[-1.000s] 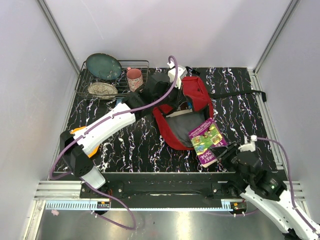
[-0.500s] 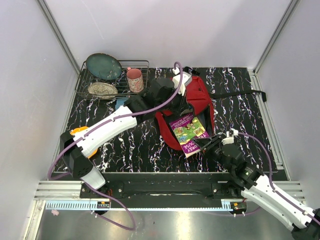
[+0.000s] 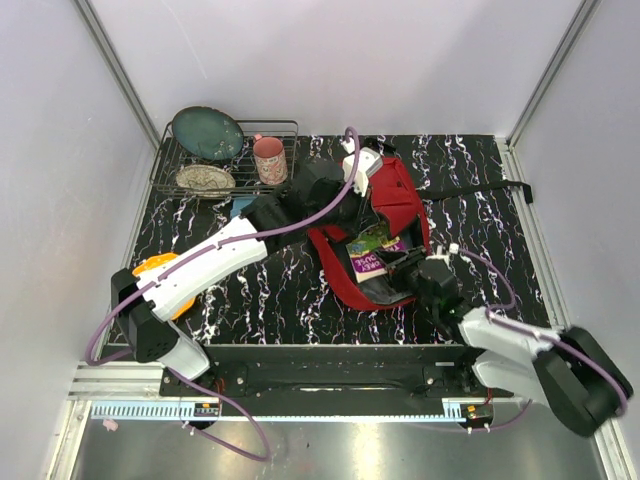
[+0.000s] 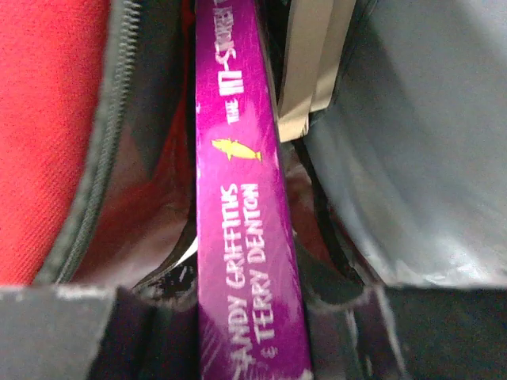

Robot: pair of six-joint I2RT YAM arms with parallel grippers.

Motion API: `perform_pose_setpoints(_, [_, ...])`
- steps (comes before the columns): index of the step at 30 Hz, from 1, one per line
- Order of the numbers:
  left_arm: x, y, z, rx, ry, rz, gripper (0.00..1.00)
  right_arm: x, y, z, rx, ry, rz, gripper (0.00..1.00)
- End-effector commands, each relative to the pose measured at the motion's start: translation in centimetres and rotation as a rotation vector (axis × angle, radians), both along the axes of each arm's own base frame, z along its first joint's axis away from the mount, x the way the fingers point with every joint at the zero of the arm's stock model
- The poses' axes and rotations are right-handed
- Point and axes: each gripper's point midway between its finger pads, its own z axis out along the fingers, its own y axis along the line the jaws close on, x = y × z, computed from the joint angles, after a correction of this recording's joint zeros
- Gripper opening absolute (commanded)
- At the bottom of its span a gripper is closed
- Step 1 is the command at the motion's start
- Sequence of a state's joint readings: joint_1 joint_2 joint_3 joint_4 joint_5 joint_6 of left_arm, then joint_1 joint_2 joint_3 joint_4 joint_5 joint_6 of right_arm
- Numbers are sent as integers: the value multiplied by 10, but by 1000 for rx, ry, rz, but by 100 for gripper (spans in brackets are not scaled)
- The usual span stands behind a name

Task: Pack the student bag
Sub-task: Place the book in the student bag.

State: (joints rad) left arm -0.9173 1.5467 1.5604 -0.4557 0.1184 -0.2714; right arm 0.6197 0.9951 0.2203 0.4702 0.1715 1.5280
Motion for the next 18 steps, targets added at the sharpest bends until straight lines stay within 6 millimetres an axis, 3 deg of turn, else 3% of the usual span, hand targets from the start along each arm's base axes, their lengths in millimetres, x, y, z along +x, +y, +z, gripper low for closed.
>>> perform_pose_setpoints(1, [-21, -6, 66, -176, -70, -67, 0, 31, 24, 119, 262, -377, 60, 0])
perform_pose_setpoints(4, [-23, -6, 64, -172, -66, -73, 0, 49, 40, 100, 276, -354, 92, 0])
perform_pose_setpoints(5, [-24, -7, 67, -176, -70, -78, 0, 53, 44, 105, 278, -384, 106, 0])
perform_pose_setpoints(9, [-29, -2, 67, -155, -76, -96, 0, 73, 44, 95, 286, -388, 69, 0])
perform_pose_setpoints(10, [-31, -2, 67, -156, -73, -106, 0, 81, 46, 71, 256, -301, 68, 0])
perform_pose_setpoints(11, [-33, -2, 68, -160, -72, -113, 0, 91, 47, 72, 255, -292, 63, 0])
perform_pose_setpoints(13, [-36, 1, 72, -171, -75, -120, 0, 99, 51, 55, 210, -267, 64, 1])
perform_pose_setpoints(18, [-43, 2, 74, -179, -68, -149, 0, 127, 43, 42, 177, -278, -38, 10])
